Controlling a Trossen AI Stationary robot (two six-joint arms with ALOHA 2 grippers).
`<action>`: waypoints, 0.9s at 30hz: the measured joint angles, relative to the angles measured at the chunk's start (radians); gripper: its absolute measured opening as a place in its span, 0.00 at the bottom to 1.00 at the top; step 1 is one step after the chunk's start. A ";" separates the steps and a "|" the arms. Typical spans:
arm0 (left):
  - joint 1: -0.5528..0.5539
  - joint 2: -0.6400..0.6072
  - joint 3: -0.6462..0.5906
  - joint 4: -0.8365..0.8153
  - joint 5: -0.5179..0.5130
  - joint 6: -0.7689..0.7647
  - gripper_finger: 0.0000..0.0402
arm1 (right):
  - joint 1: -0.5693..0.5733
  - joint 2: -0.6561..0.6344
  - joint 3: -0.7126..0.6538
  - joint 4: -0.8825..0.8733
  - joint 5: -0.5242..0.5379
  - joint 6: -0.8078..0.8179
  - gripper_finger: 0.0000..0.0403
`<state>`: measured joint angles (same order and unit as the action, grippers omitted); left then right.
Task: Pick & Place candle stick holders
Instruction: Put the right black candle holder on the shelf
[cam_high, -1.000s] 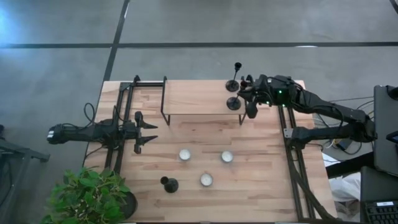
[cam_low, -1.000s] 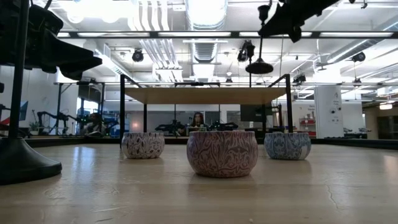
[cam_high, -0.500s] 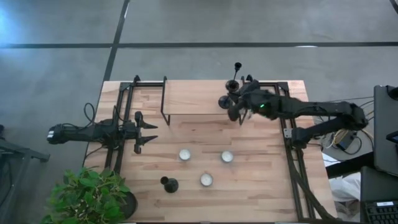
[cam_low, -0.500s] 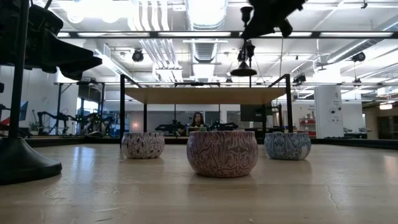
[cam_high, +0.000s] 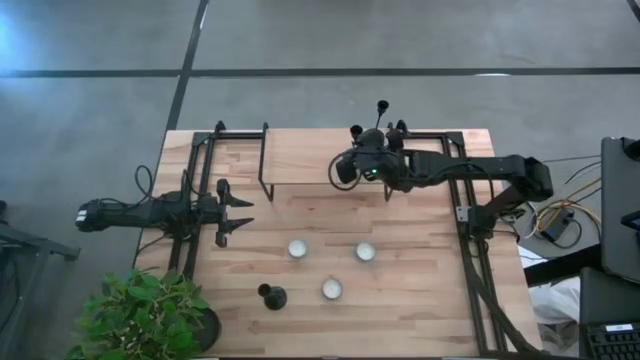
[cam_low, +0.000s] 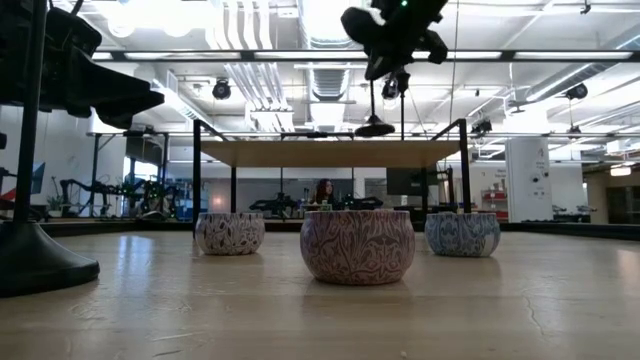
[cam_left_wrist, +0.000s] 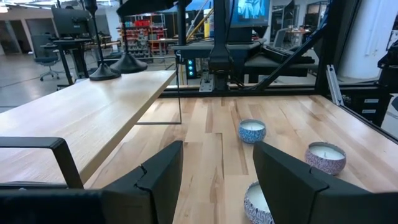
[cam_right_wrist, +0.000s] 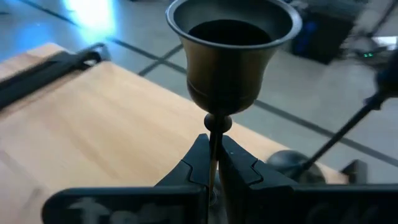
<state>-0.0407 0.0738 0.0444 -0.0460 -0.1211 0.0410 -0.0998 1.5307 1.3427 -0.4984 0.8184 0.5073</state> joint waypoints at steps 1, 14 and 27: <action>0.000 0.000 0.000 0.000 0.000 0.000 0.50 | 0.000 0.010 0.009 0.002 0.008 0.003 0.03; 0.000 0.000 0.000 0.000 0.000 0.000 0.50 | -0.019 0.034 -0.017 0.009 0.083 0.125 0.03; 0.000 0.000 0.000 0.000 0.000 0.000 0.50 | -0.060 0.033 -0.022 0.025 0.083 0.112 0.03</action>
<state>-0.0408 0.0738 0.0444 -0.0460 -0.1211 0.0410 -0.1602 1.5639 1.3203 -0.4739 0.9017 0.6188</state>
